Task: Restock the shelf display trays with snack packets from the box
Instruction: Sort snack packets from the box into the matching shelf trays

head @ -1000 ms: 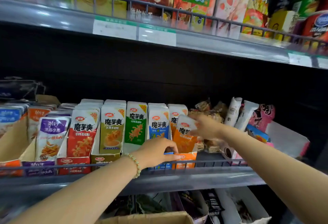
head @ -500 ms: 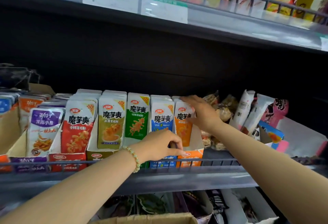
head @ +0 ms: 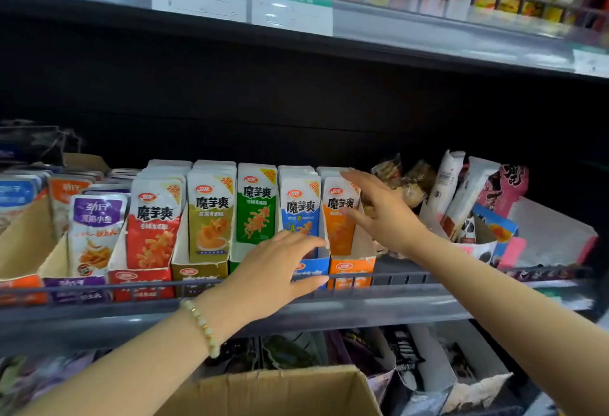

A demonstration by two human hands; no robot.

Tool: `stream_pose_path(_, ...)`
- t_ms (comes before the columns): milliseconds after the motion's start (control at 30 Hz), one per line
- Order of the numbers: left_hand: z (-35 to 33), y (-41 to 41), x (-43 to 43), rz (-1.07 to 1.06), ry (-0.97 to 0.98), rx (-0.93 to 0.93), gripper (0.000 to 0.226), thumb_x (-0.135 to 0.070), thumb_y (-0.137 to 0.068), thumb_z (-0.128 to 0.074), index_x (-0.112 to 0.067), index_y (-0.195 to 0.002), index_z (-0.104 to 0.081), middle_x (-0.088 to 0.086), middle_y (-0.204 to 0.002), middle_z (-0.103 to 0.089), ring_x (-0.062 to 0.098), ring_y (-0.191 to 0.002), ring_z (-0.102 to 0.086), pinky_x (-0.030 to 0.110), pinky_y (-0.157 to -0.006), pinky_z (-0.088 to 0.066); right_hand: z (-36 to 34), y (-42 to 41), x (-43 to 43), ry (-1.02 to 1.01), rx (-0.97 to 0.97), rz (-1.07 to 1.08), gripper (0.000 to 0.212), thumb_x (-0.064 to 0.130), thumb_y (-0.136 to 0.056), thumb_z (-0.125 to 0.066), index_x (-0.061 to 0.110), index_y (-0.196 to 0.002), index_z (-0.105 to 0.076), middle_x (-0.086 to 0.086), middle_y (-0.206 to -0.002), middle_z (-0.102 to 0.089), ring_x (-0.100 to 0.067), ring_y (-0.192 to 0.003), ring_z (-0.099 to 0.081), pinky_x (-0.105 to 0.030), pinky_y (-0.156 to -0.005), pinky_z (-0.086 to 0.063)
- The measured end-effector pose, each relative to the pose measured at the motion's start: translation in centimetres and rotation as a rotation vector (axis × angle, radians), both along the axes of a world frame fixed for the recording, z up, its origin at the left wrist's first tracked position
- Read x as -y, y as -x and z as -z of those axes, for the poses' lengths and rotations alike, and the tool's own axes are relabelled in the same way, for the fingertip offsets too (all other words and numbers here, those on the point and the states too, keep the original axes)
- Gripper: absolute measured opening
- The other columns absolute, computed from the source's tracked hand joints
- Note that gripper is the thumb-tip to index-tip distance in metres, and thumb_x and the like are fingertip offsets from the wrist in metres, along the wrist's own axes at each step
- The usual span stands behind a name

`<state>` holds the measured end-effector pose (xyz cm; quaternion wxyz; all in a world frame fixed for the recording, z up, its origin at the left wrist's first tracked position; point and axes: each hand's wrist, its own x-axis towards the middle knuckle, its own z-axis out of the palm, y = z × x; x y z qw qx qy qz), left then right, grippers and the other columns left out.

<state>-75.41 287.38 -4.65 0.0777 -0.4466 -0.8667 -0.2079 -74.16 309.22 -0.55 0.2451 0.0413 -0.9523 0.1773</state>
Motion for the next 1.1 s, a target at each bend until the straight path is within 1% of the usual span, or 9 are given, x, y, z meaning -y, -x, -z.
stream_pose_path(100, 0.9, -2.1, 3.6, -0.020, 0.009, 0.003, 0.055, -0.059, -0.090, -0.043, -0.038, -0.140, -0.034, -0.023, -0.140, -0.035, -0.003, -0.131, -0.029, 0.020, -0.105, -0.027, 0.9, -3.8, 1.7, 0.078, 0.035, -0.094, 0.056, 0.030, -0.093, -0.060, 0.027, -0.145, -0.037, 0.009, -0.149, -0.038, 0.005, -0.132, -0.031, -0.002, -0.102, -0.022)
stream_pose_path(133, 1.6, -2.9, 4.9, -0.030, 0.033, 0.027, 0.058, -0.063, -0.087, -0.038, -0.039, -0.139, -0.035, -0.025, -0.139, -0.035, -0.005, -0.131, -0.027, 0.020, -0.105, -0.026, 1.6, -5.2, 2.4, 0.124, 0.062, -0.138, 0.052, 0.030, -0.093, -0.059, 0.029, -0.142, -0.040, 0.011, -0.147, -0.041, 0.008, -0.129, -0.033, -0.001, -0.101, -0.026)
stream_pose_path(233, 4.4, -4.9, 8.7, -0.058, 0.140, 0.116, 0.064, -0.073, -0.078, -0.027, -0.045, -0.134, -0.037, -0.030, -0.135, -0.034, -0.010, -0.126, -0.028, 0.019, -0.105, -0.029, 4.6, -8.8, 4.6, 0.242, 0.176, -0.231, 0.044, 0.034, -0.092, -0.058, 0.034, -0.134, -0.047, 0.020, -0.138, -0.048, 0.009, -0.127, -0.040, -0.014, -0.105, -0.033)
stream_pose_path(400, 10.8, -7.5, 13.9, -0.101, 0.276, 0.361, 0.060, -0.074, -0.079, -0.033, -0.045, -0.132, -0.040, -0.028, -0.133, -0.036, -0.005, -0.126, -0.032, 0.025, -0.108, -0.032, 12.6, -13.0, 8.6, 0.245, 0.472, -0.297, 0.037, 0.034, -0.093, -0.059, 0.032, -0.130, -0.053, 0.021, -0.130, -0.053, 0.010, -0.118, -0.047, -0.012, -0.102, -0.037)
stream_pose_path(533, 15.6, -8.4, 15.6, -0.100, 0.389, 0.543, 0.094, -0.091, -0.059, -0.018, -0.035, -0.130, -0.046, -0.017, -0.129, -0.047, 0.004, -0.120, -0.045, 0.024, -0.098, -0.039, 19.4, -14.1, 11.4, 0.212, 0.881, -0.312, 0.052, 0.047, -0.092, -0.055, 0.024, -0.138, -0.046, 0.008, -0.142, -0.047, -0.004, -0.126, -0.046, -0.020, -0.106, -0.036)
stream_pose_path(600, 17.2, -8.9, 15.8, -0.097, 0.482, 0.660, 0.086, -0.085, -0.068, -0.032, -0.031, -0.134, -0.045, -0.012, -0.135, -0.048, 0.007, -0.120, -0.047, 0.022, -0.097, -0.040, 22.4, -13.9, 12.2, 0.214, 1.082, -0.261, 0.072, 0.063, -0.086, -0.050, 0.022, -0.144, -0.037, 0.003, -0.152, -0.036, -0.013, -0.133, -0.041, -0.027, -0.111, -0.034)
stream_pose_path(700, 19.1, -9.3, 16.1, -0.108, 0.527, 0.788, 0.075, -0.063, -0.085, -0.052, -0.025, -0.145, -0.030, -0.006, -0.148, -0.036, 0.011, -0.131, -0.041, 0.020, -0.101, -0.036, 25.4, -13.3, 13.2, 0.175, 1.217, -0.166, 0.076, 0.060, -0.090, -0.050, 0.017, -0.148, -0.030, -0.001, -0.155, -0.030, -0.018, -0.137, -0.037, -0.029, -0.112, -0.031)
stream_pose_path(867, 20.1, -8.3, 15.9, -0.347, 0.392, 0.465, 0.069, -0.051, -0.093, -0.049, -0.021, -0.147, -0.018, -0.005, -0.145, -0.023, 0.016, -0.133, -0.033, 0.031, -0.096, -0.039, 27.4, -11.7, 15.8, 0.631, 1.224, 0.009, 0.072, 0.037, -0.090, -0.064, 0.010, -0.147, -0.029, -0.007, -0.149, -0.038, -0.019, -0.126, -0.047, -0.024, -0.099, -0.041)
stream_pose_path(1100, 22.6, -6.6, 15.0, -0.368, 0.512, 0.296, 0.051, -0.044, -0.093, -0.053, -0.018, -0.133, -0.038, 0.002, -0.133, -0.047, 0.021, -0.125, -0.041, 0.033, -0.099, -0.036, 29.1, -10.5, 17.4, 0.759, 1.138, 0.124, 0.070, 0.038, -0.085, -0.070, 0.003, -0.139, -0.042, -0.009, -0.140, -0.048, -0.025, -0.130, -0.045, -0.029, -0.100, -0.039)
